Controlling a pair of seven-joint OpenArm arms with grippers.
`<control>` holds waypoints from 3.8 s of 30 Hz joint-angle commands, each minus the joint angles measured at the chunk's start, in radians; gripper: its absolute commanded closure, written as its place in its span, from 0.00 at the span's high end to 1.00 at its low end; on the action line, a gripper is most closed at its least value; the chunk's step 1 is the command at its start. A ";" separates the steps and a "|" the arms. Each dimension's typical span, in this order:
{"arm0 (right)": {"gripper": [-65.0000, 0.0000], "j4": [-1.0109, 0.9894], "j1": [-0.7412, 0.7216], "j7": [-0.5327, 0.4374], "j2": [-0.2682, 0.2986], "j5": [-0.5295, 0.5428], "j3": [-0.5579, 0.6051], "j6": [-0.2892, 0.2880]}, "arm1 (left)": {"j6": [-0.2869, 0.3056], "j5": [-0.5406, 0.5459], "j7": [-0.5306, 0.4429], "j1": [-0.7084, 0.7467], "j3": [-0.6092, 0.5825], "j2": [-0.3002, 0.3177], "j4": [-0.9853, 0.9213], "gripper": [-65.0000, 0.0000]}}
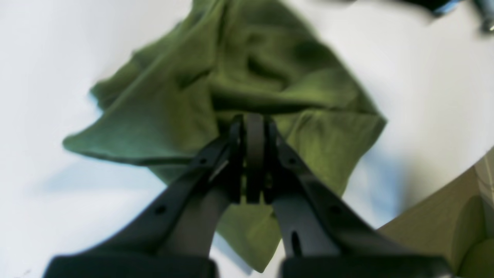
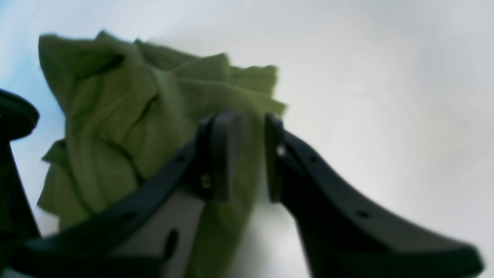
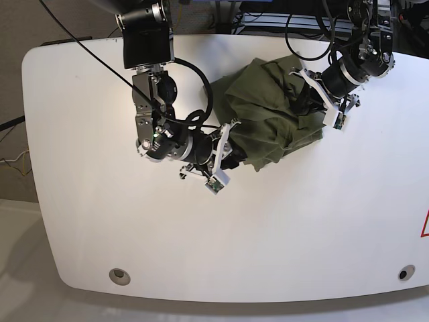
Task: Fold the T-shirt properly
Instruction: 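Lift and tuck the bundle edges inward with both grippers, then release, then press the bundle flat with the left gripper while the right withdraws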
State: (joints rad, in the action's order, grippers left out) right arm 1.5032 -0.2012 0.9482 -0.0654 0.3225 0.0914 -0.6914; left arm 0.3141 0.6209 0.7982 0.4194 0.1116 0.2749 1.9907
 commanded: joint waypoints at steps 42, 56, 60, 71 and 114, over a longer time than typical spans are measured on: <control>0.00 -0.205 0.056 -0.187 -0.047 -0.172 0.036 -0.007 | -0.025 -0.088 -0.170 -0.152 -0.165 0.074 -0.399 0.00; 0.00 -0.208 0.050 -0.187 -0.021 -0.163 0.042 -0.007 | -0.024 -0.156 -0.162 -0.198 -0.163 0.014 -0.449 0.01; 0.01 -0.207 0.096 -0.189 0.009 -0.147 0.035 -0.001 | 0.001 -0.103 -0.225 -0.218 -0.160 0.004 -0.431 0.04; 0.01 -0.163 0.107 -0.191 0.037 -0.141 0.037 -0.001 | 0.001 -0.105 -0.225 -0.218 -0.158 0.005 -0.360 0.04; 0.01 0.256 0.177 0.074 0.011 -0.145 0.077 0.006 | 0.001 -0.101 0.079 -0.210 0.227 -0.019 -0.133 0.04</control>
State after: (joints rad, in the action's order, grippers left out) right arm 1.7386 -0.0067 1.0481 -0.0494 0.1646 0.1715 -0.6811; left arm 0.3103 0.5022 0.8944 0.2165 0.3393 0.2478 1.8374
